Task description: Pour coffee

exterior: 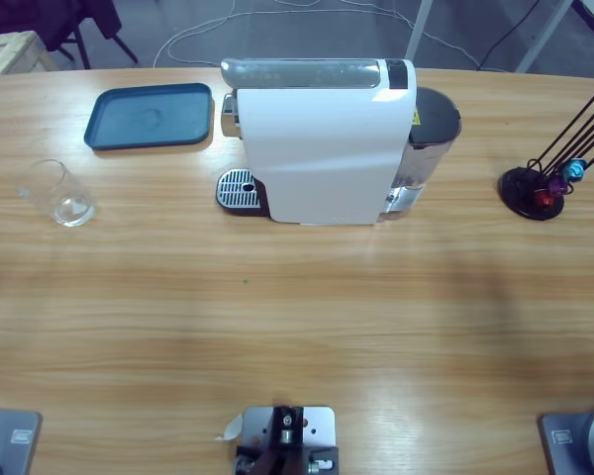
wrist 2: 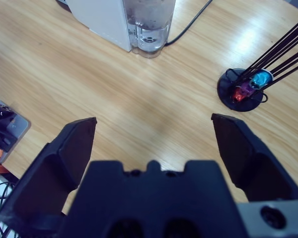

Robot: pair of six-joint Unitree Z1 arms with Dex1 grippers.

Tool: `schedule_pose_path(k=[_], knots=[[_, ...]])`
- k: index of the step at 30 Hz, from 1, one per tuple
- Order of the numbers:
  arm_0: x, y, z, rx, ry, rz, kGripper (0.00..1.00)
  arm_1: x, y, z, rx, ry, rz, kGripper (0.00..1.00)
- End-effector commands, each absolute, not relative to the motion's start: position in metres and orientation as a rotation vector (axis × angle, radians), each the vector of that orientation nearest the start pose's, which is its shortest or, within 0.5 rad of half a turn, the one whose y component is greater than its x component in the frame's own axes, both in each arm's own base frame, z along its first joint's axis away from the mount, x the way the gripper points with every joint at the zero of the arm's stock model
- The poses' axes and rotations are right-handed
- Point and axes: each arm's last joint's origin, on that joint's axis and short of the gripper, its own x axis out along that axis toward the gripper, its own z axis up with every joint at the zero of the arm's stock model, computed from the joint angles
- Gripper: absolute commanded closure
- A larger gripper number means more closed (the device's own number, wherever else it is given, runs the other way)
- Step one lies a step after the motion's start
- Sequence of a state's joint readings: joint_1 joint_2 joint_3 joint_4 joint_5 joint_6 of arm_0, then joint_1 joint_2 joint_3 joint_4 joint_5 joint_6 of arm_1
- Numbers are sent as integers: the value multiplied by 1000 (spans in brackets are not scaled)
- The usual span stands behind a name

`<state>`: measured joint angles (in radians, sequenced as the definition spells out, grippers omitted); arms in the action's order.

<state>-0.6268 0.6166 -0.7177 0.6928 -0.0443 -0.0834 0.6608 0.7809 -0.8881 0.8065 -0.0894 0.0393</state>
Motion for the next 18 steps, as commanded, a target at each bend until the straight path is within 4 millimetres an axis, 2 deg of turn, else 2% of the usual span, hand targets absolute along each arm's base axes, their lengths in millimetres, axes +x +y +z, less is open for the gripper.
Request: schedule_pose_path(k=[1, 10, 14, 18], knots=[[21, -18, 309, 84, 646, -623, 0, 41, 28, 344, -231, 680, 561, 0], [21, -19, 312, 58, 644, -618, 0, 41, 28, 344, -230, 679, 563, 0], [26, -22, 328, 53, 635, -618, 0, 38, 26, 344, -226, 667, 562, 0], [53, -42, 358, 55, 650, -616, 0, 37, 25, 344, -223, 661, 561, 0]])
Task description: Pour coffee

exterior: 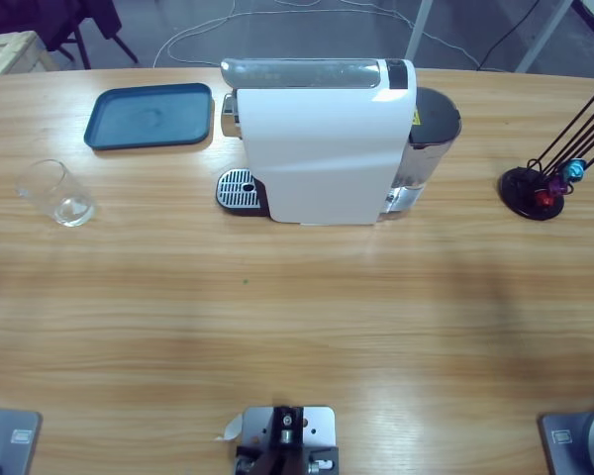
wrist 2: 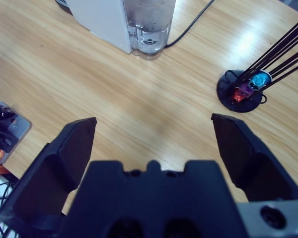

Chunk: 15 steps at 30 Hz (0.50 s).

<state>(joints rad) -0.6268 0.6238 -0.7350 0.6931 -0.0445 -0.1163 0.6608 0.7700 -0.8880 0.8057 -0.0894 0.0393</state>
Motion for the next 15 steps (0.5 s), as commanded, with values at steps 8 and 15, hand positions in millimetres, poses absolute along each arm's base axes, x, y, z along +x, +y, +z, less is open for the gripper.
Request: schedule_pose_path(k=[8, 15], knots=[[139, -107, 394, -223, 773, -567, 0, 40, 27, 343, -224, 674, 562, 0], [198, -157, 381, -538, 885, -596, 4, 46, 32, 342, -233, 705, 557, 0]])
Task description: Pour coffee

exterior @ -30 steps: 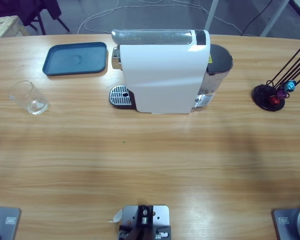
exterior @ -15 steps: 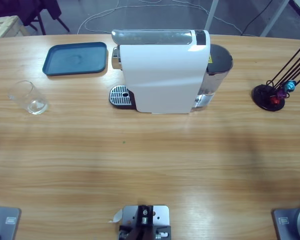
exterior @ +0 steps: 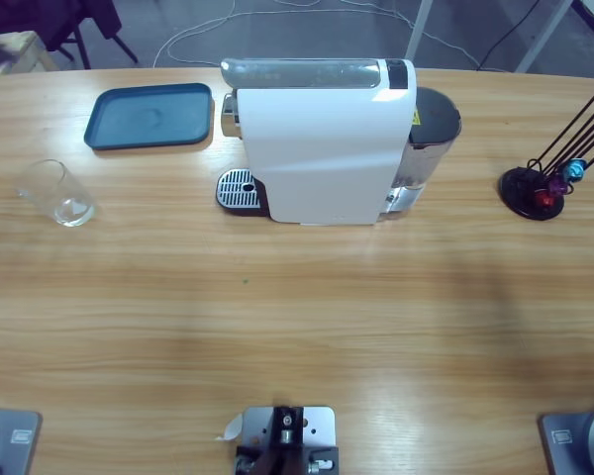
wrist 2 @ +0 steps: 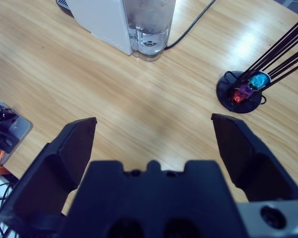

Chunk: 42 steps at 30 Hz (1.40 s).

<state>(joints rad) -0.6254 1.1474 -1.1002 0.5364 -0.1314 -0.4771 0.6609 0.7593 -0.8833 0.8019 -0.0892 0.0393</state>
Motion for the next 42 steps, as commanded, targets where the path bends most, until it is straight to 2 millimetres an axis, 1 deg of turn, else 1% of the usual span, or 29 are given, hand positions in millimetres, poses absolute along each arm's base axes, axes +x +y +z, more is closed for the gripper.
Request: schedule_pose_path(k=[1, 5, 7, 9, 13, 14, 18, 20, 22, 25, 27, 28, 30, 31, 32, 33, 34, 39, 42], knots=[[205, -163, 377, -566, 896, -587, 4, 47, 33, 342, -234, 709, 557, 0], [238, -185, 360, -653, 918, -551, 18, 46, 32, 342, -232, 706, 560, 0], [253, -194, 352, -678, 952, -534, 63, 45, 31, 342, -228, 703, 563, 0], [265, -205, 343, -686, 996, -560, 74, 44, 31, 342, -227, 701, 566, 0], [276, -215, 331, -687, 1055, -583, 122, 41, 29, 343, -223, 689, 570, 0], [279, -218, 325, -688, 1079, -590, 147, 41, 29, 343, -222, 689, 573, 0], [284, -224, 317, -695, 1104, -625, 162, 41, 29, 342, -222, 691, 580, 0], [287, -225, 313, -698, 1116, -632, 273, 41, 30, 342, -223, 692, 581, 0], [289, -225, 312, -701, 1113, -631, 277, 43, 31, 342, -225, 698, 580, 0], [294, -224, 314, -709, 1080, -640, 384, 43, 31, 342, -225, 699, 580, 0], [298, -226, 313, -712, 1079, -638, 520, 44, 32, 342, -227, 704, 580, 0], [299, -227, 312, -714, 1083, -640, 566, 44, 32, 342, -228, 705, 579, 0], [300, -228, 310, -714, 1092, -637, 803, 45, 33, 342, -229, 707, 578, 0], [300, -228, 309, -714, 1097, -638, 860, 45, 33, 342, -229, 707, 578, 0], [300, -228, 308, -717, 1106, -646, 865, 46, 33, 341, -230, 710, 577, 0], [300, -229, 307, -720, 1118, -661, 914, 47, 34, 341, -232, 714, 577, 0], [299, -229, 307, -722, 1123, -667, 997, 48, 35, 341, -235, 720, 575, 0], [296, -227, 312, -727, 1120, -688, 1000, 49, 35, 341, -236, 722, 573, 0], [291, -227, 318, -739, 1136, -762, 1000, 48, 35, 340, -236, 721, 573, 0]])
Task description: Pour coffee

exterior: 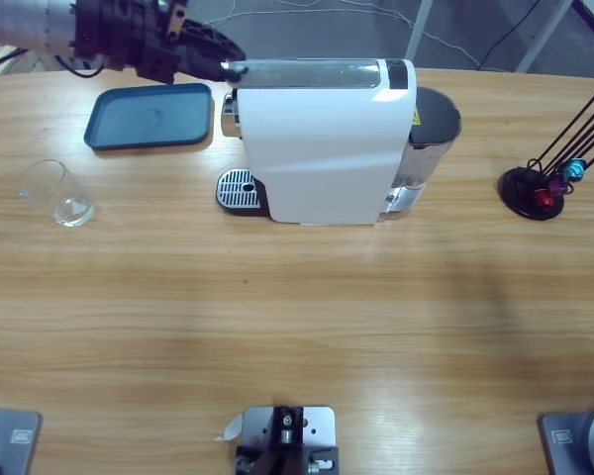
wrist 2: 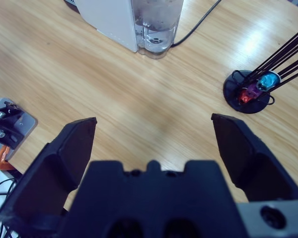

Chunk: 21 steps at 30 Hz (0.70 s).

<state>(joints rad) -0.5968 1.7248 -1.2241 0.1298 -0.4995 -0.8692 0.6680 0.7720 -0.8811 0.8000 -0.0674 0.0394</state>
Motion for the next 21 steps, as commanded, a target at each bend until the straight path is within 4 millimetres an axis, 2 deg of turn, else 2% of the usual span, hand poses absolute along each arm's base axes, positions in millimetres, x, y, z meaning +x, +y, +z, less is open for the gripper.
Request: schedule_pose_path(k=[1, 6, 11, 14, 15, 16, 17, 18, 21], knots=[[290, -227, 320, -743, 1139, -778, 1000, 48, 35, 340, -236, 720, 573, 0], [286, -228, 340, -753, 1065, -870, 1000, 46, 34, 340, -233, 714, 574, 0], [280, -232, 379, -762, 963, -938, 1000, 46, 33, 340, -233, 712, 574, 0], [269, -231, 401, -757, 891, -956, 994, 47, 34, 340, -234, 713, 573, 0], [263, -232, 410, -749, 864, -965, 787, 47, 34, 341, -234, 715, 572, 0], [257, -231, 419, -736, 835, -968, 470, 48, 34, 341, -236, 716, 570, 0], [251, -229, 426, -715, 794, -958, 230, 49, 35, 342, -238, 718, 566, 0], [244, -226, 433, -688, 762, -955, 139, 51, 36, 343, -246, 724, 553, 0], [221, -216, 449, -552, 667, -971, 37, 58, 36, 342, -278, 736, 467, 0]])
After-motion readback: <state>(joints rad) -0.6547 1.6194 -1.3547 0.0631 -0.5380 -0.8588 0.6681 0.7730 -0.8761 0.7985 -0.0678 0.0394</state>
